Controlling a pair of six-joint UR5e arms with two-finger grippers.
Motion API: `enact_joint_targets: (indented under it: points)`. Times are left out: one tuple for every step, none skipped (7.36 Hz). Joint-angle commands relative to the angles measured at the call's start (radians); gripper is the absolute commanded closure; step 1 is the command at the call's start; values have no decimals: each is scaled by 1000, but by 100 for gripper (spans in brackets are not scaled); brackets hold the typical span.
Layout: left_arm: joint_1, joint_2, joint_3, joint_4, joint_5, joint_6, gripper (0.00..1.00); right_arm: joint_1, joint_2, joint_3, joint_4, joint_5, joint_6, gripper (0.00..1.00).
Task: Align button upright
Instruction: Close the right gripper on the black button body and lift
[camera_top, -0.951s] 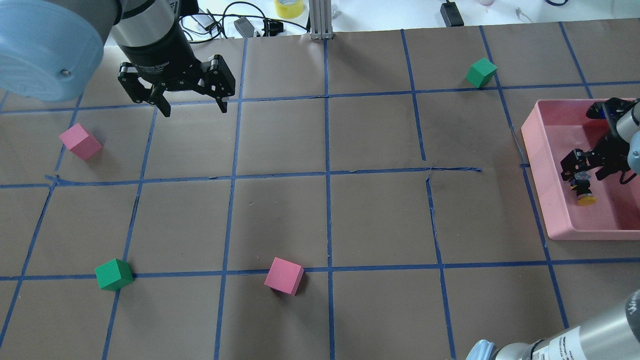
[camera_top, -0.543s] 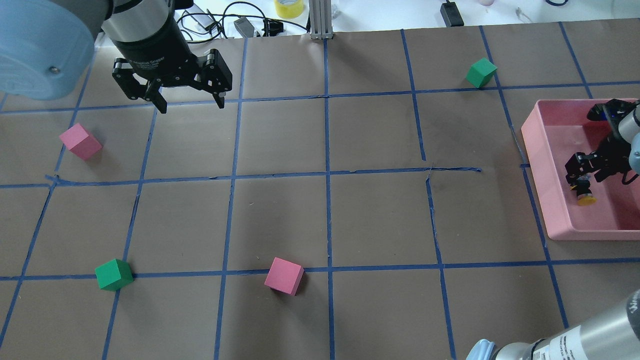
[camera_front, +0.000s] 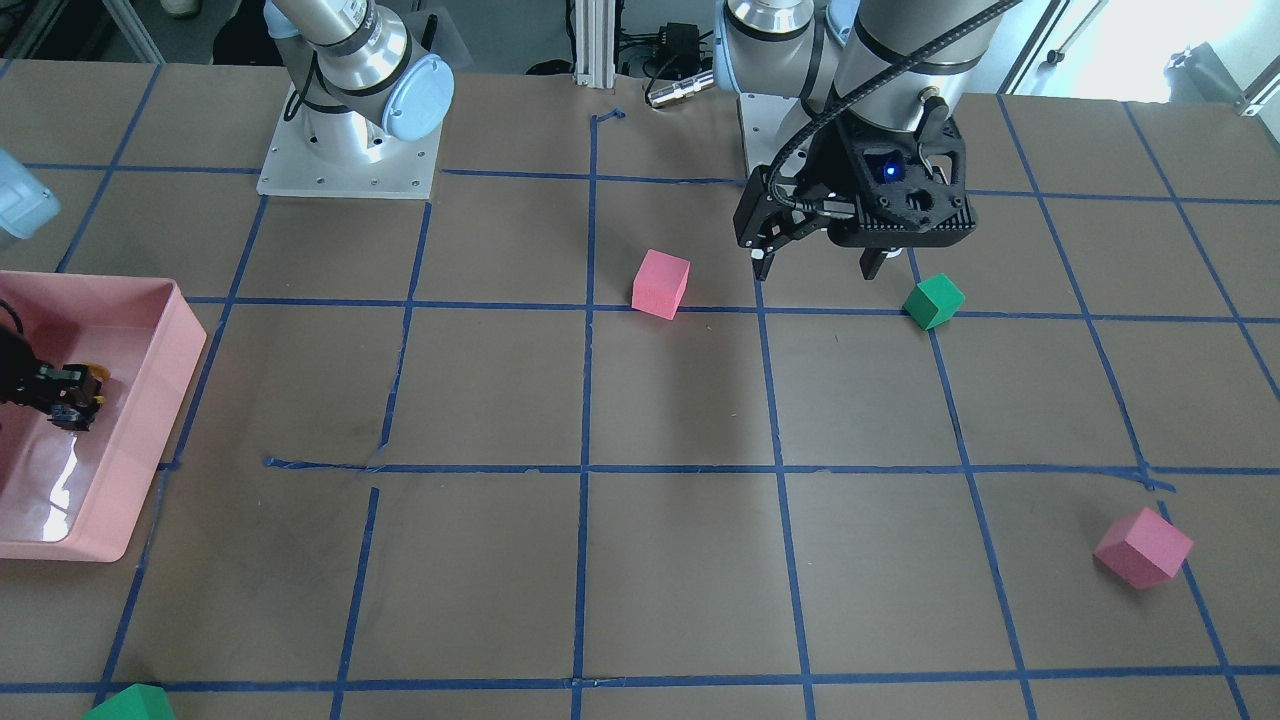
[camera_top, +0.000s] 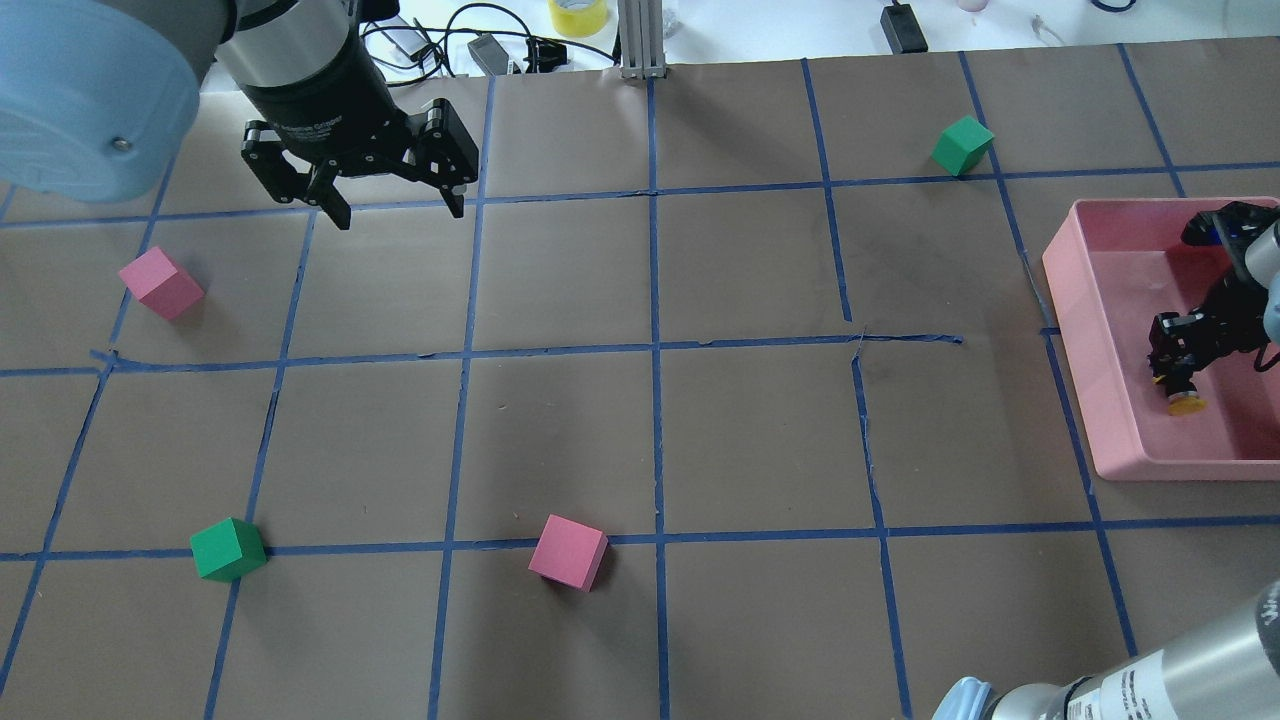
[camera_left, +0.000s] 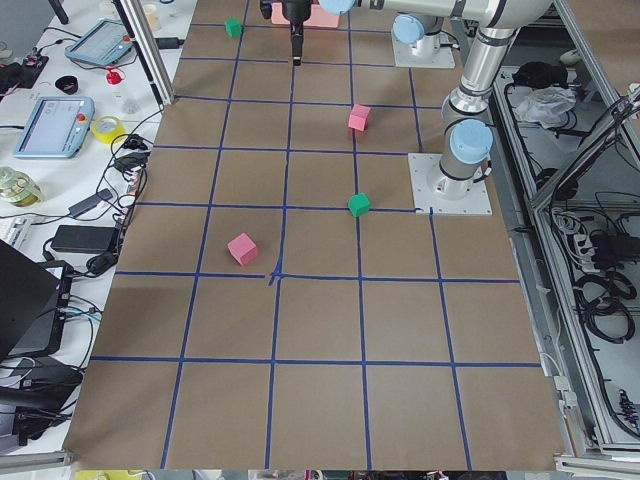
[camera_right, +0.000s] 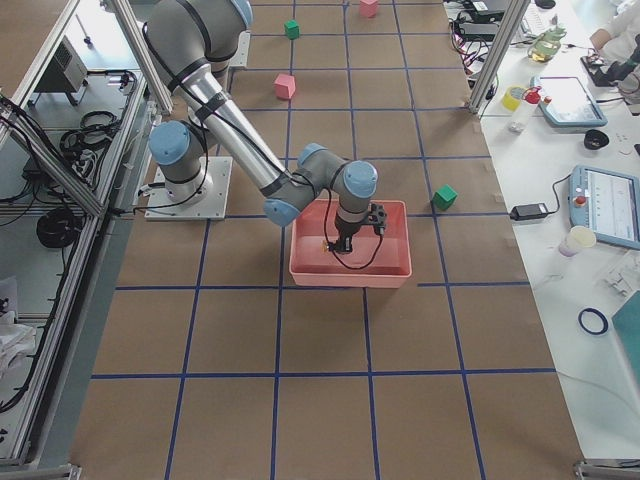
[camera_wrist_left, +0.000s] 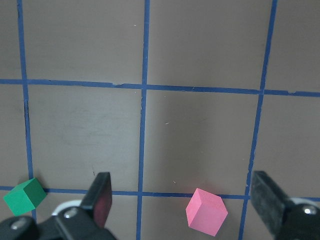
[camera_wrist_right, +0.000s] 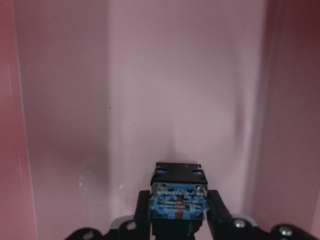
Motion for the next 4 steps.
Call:
enact_joint_targets:
  points:
    - [-1,12,-2,-5,2,9,0,-1,-7,-17,5,-4,-15,100]
    - [-1,12,-2,-5,4,9,0,-1,-15,-46,6,5,-26,100]
    - [1,10,5,-6,10,11,0,-1,-21,-95,31,12,-30,100]
    - [1,15,6,-8,12,11,0,-1,-42,-146,107,15,-31,100]
